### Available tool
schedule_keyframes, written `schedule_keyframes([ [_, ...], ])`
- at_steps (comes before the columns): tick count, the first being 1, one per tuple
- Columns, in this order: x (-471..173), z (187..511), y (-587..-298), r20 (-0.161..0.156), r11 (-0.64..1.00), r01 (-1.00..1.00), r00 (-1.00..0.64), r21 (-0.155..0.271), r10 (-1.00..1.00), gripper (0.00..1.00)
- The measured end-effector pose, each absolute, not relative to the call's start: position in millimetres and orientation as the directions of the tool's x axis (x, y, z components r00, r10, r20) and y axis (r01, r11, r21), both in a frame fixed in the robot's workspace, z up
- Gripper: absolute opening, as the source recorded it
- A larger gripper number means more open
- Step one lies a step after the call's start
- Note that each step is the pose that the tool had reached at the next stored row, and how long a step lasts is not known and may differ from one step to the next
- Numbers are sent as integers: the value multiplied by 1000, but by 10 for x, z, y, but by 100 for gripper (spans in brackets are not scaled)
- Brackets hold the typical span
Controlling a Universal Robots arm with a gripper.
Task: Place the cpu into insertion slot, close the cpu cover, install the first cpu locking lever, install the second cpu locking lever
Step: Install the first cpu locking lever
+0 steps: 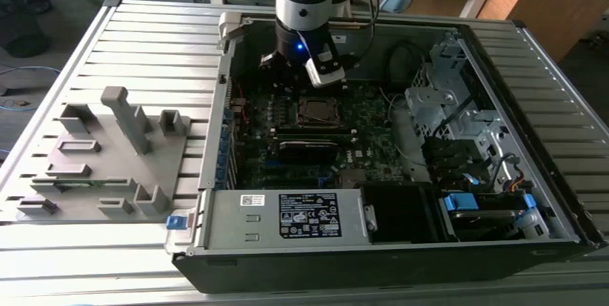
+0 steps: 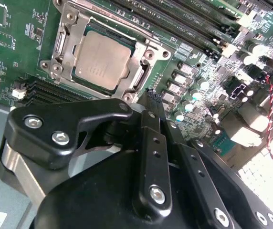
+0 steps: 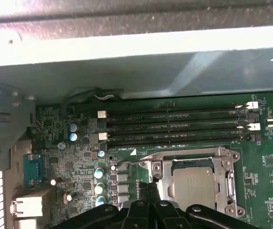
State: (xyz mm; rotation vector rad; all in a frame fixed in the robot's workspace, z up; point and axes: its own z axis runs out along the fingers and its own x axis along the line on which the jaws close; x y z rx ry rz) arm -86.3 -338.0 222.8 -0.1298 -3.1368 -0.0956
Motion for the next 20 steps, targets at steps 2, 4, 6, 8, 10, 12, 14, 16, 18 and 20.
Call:
schedule_keyframes([
  [2,-863,2228,-3381,3,995,82,-997,62,82,11],
  [4,-863,2228,-3381,3,995,82,-997,62,82,11],
  [6,-863,2228,-3381,3,995,82,-997,62,82,11],
  [8,-863,2228,-3381,3,995,82,-997,62,82,11],
  [10,-864,2232,-3382,3,995,82,-997,62,82,11],
  [12,-863,2245,-3382,3,995,82,-997,62,82,11],
  [14,-863,2264,-3381,3,995,82,-997,62,82,11],
  [16,-863,2286,-3381,3,995,82,-997,62,82,11],
  [18,-863,2310,-3381,3,995,82,-997,62,82,11],
  [20,-863,2333,-3381,3,995,82,-997,62,82,11],
])
